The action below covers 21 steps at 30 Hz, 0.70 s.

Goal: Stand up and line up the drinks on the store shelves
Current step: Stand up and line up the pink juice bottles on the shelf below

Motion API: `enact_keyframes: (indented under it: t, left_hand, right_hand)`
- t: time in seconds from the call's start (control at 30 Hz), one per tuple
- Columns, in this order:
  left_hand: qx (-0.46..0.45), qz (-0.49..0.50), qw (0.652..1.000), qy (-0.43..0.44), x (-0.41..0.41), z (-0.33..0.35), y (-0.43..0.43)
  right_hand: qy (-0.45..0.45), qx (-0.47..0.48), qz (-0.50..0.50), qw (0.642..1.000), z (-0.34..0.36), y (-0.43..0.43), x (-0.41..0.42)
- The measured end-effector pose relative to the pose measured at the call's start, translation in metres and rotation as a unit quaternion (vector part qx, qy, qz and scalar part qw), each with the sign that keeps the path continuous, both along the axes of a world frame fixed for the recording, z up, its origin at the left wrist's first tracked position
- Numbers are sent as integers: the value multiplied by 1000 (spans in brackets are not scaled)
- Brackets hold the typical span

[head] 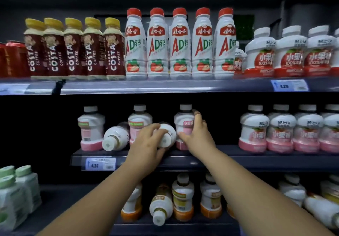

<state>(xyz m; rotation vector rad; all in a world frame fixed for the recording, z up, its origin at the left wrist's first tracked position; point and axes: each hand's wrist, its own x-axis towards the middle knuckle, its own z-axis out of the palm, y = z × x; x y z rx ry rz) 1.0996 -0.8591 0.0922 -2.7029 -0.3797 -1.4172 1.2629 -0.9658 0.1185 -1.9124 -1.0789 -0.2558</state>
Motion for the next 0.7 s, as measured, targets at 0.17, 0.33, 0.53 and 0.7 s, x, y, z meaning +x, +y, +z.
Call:
enact_keyframes:
  t: [0.17, 0.33, 0.53, 0.7]
  left_hand:
    - [-107, -40, 990, -84, 18, 50, -8]
    - [-226, -62, 964, -125, 42, 62, -19]
    - [-255, 27, 966, -37, 59, 33, -9]
    - [-332, 24, 942, -41, 62, 23, -2]
  right_hand:
    - [-7, 17, 25, 1000, 3, -19, 11]
    - [-2, 34, 43, 999, -2, -30, 25]
    - [-3, -16, 61, 998, -2, -32, 30]
    - [9, 8, 38, 999, -6, -33, 37]
